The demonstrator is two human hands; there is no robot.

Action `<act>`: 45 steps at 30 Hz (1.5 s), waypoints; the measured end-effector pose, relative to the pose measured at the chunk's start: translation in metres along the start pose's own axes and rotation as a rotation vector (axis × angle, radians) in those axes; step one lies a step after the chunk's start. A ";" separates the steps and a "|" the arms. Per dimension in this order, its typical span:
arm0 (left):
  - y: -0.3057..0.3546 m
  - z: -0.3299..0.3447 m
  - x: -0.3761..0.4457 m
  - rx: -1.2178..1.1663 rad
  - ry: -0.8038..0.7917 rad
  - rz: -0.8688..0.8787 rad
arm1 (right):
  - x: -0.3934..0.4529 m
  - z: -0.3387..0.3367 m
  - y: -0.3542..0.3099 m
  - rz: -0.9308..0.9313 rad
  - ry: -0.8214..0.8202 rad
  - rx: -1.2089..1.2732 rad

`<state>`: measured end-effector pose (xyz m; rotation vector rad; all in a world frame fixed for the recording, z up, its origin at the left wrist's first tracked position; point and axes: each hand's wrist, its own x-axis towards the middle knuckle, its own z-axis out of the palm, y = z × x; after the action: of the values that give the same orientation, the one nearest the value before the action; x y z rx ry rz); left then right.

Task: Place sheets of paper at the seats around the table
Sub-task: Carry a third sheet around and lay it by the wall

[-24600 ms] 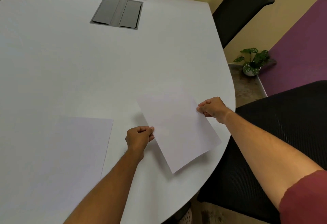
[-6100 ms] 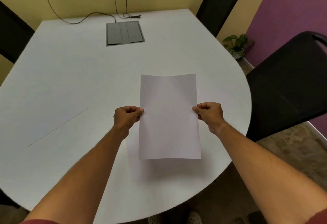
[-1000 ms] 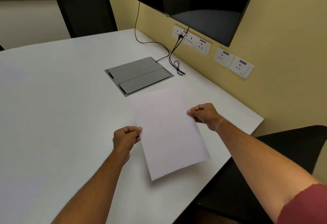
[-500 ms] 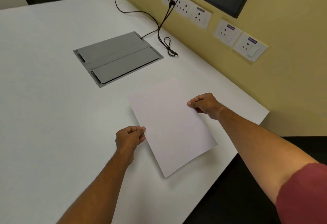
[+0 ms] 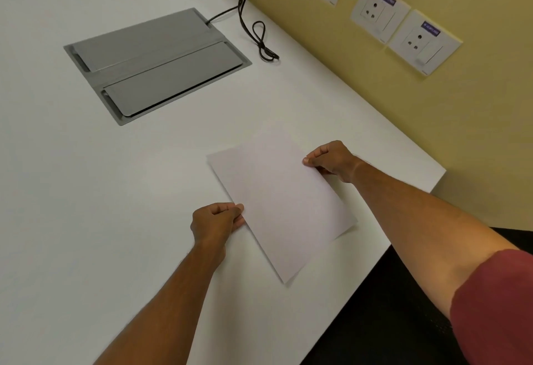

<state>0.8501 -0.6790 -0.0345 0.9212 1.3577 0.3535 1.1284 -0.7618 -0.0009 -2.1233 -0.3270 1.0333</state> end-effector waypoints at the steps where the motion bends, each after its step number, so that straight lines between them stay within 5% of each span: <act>1: 0.001 0.003 0.000 0.005 0.010 0.001 | 0.002 -0.001 0.001 -0.002 0.013 -0.007; 30: 0.012 0.021 0.001 0.308 0.146 0.000 | 0.017 -0.004 0.002 0.000 0.113 -0.138; 38: 0.024 0.008 -0.007 0.580 0.141 0.268 | -0.007 0.009 0.002 -0.156 0.273 -0.394; 45: 0.050 -0.004 -0.019 0.870 -0.033 0.659 | -0.054 0.036 0.002 -0.389 0.333 -0.579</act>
<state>0.8557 -0.6605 0.0153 2.1021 1.1346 0.2262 1.0656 -0.7722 0.0145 -2.5413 -0.9156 0.3695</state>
